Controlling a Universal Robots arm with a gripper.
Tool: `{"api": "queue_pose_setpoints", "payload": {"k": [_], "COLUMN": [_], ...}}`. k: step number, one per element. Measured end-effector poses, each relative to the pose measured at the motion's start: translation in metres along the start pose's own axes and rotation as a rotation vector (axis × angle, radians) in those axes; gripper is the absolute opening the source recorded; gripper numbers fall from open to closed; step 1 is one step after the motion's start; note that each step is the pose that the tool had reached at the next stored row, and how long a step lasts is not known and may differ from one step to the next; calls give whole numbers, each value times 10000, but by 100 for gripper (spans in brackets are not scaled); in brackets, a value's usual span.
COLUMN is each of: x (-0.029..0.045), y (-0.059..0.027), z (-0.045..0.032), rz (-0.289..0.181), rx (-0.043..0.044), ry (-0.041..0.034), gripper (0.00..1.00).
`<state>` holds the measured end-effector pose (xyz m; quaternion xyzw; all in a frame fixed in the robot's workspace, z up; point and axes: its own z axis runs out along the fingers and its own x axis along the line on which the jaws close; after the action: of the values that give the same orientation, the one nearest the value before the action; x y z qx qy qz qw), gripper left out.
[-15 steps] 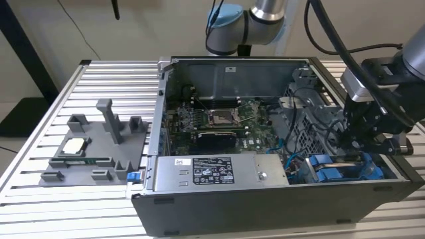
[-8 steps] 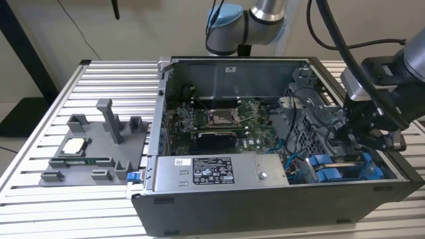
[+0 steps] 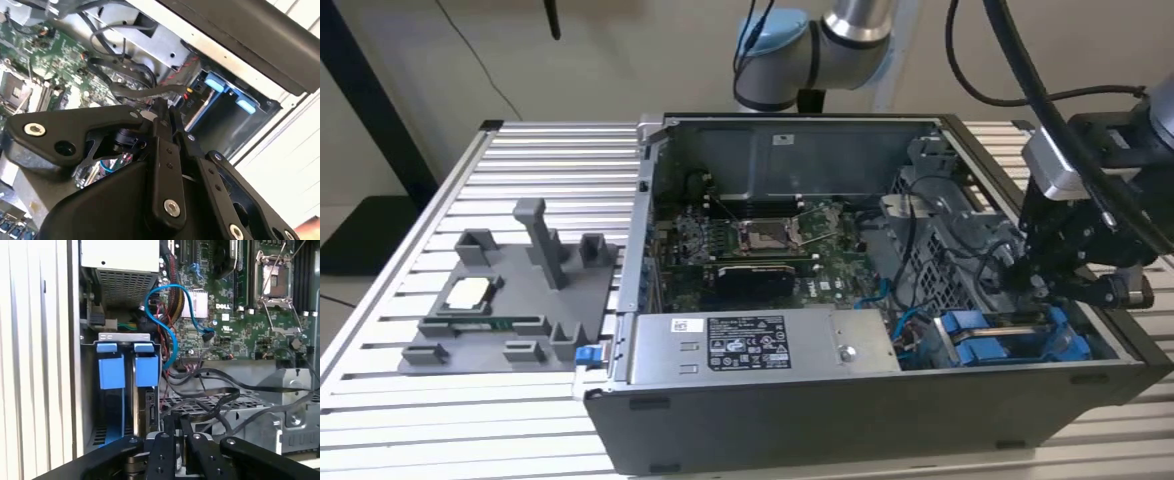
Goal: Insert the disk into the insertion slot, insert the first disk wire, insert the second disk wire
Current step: 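Insert the second disk wire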
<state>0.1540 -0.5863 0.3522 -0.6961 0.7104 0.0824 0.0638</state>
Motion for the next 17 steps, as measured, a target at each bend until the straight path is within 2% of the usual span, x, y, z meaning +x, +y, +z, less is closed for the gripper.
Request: {"api": "queue_pose_setpoints", "payload": {"k": [2, 3, 4, 5, 6, 7, 8, 10, 12, 17], "x": [0, 0, 0, 1, 3, 8, 9, 8, 7, 5], "y": [-10, -13, -24, -48, -68, -96, -131, -167, -195, -272], "z": [0, 1, 0, 7, 19, 48, 51, 49, 48, 49], "rz": [73, 113, 143, 155, 155, 156, 209, 254, 280, 297], "rx": [-319, -505, -652, -714, -721, -734, -948, -1152, -1279, -1374], "ry": [198, 274, 304, 309, 305, 336, 524, 622, 660, 666], "gripper": [16, 16, 16, 16, 16, 16, 16, 16, 16, 16]}}
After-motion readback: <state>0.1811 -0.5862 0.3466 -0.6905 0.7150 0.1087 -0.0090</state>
